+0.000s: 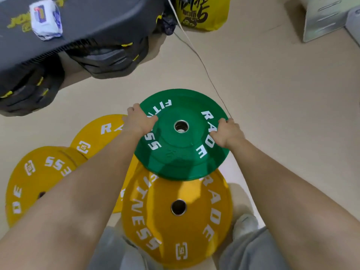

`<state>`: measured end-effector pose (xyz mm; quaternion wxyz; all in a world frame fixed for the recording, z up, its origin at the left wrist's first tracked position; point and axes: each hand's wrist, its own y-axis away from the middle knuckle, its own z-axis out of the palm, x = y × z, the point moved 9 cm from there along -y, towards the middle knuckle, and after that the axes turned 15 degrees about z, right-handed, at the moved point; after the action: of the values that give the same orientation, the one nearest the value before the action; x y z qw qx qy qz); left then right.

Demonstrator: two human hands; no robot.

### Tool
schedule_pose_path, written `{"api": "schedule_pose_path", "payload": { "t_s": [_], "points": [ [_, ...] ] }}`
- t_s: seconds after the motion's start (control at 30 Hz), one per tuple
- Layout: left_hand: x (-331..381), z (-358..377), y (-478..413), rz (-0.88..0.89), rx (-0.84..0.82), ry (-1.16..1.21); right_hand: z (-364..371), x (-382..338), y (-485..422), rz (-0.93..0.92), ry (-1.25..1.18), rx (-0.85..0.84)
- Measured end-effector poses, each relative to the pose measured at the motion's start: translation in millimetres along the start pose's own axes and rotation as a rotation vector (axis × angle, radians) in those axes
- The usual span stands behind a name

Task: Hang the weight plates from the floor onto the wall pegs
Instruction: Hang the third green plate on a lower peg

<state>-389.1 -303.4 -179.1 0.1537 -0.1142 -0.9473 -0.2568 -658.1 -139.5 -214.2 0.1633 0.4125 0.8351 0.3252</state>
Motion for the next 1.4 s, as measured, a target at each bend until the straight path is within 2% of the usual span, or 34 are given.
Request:
{"api": "schedule_pose_path", "payload": {
  "t_s": [0.13, 0.3, 0.53, 0.67, 0.93, 1.07, 1.17, 1.3, 1.4],
  "points": [
    [-50.8, 45.1, -34.0, -0.165, 0.034, 0.089, 42.6, 9.6, -56.1, 0.131, -0.071, 0.008],
    [-111.1, 83.9, -58.1, -0.348, 0.093, 0.284, 86.1, 31.0, -101.2, 0.329, -0.382, -0.032],
    [-153.2, 94.1, -72.4, -0.406, 0.201, 0.607, 109.7, 61.4, -133.4, 0.411, -0.782, -0.099],
    [-151.7, 109.5, -76.1, -0.411, 0.071, 0.838, 122.2, 69.7, -144.5, 0.477, -0.922, -0.179],
    [-144.1, 102.6, -65.0, -0.353, 0.152, 0.76, 123.0, 67.4, -138.2, 0.456, -0.928, -0.205],
    [-144.6, 95.4, -49.3, -0.358, 0.18, 0.771, 112.6, 71.1, -120.8, 0.505, -0.959, -0.121],
    [-157.0, 79.7, -24.7, -0.385, 0.214, 0.774, 114.4, 67.7, -96.1, 0.52, -1.023, -0.118],
    [-157.0, 20.3, 15.1, -0.372, 0.319, 0.706, 110.4, 47.9, -49.7, 0.505, -1.116, -0.132],
    [-147.8, -45.1, 39.1, -0.342, 0.412, 0.653, 73.7, 21.4, -18.1, 0.442, -1.171, -0.125]
  ]
}}
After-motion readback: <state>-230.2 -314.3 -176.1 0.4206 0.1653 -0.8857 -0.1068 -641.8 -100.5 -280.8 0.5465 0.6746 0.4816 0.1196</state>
